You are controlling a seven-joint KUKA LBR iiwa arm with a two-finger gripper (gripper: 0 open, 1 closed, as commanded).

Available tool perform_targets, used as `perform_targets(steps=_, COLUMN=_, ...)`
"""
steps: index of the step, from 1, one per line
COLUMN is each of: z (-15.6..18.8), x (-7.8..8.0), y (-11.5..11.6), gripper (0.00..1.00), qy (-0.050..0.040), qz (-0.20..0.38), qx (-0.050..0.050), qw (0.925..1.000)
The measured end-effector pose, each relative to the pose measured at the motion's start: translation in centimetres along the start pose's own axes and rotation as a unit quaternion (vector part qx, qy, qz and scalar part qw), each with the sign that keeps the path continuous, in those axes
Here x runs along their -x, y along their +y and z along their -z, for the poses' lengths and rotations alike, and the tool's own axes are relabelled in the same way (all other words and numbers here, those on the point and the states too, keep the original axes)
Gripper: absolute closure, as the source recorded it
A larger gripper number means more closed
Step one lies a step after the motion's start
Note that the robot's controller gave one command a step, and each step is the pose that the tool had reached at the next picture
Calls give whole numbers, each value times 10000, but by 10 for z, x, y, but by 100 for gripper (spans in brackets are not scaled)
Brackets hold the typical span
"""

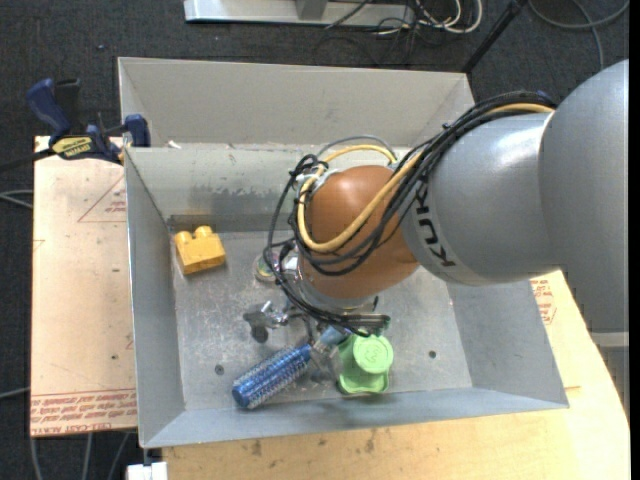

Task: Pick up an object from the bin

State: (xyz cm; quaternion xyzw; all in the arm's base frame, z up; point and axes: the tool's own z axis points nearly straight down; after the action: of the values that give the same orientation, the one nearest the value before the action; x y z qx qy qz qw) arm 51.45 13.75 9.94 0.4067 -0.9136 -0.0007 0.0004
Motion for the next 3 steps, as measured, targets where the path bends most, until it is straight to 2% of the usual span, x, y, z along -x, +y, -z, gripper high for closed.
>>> perform_targets(steps=1, z=-30, x=-10, y=-14, gripper=0, qy=5, qz=847, qx=2, qw=9964)
perform_targets(steps=2, z=-30, x=-9, y=-14, gripper=0, qy=-3, qz=829, qx=3, qw=9966)
perform_targets(steps=3, z=-30, x=-9, y=-14, gripper=100, qy=-14, qz=826, qx=-4, qw=9966)
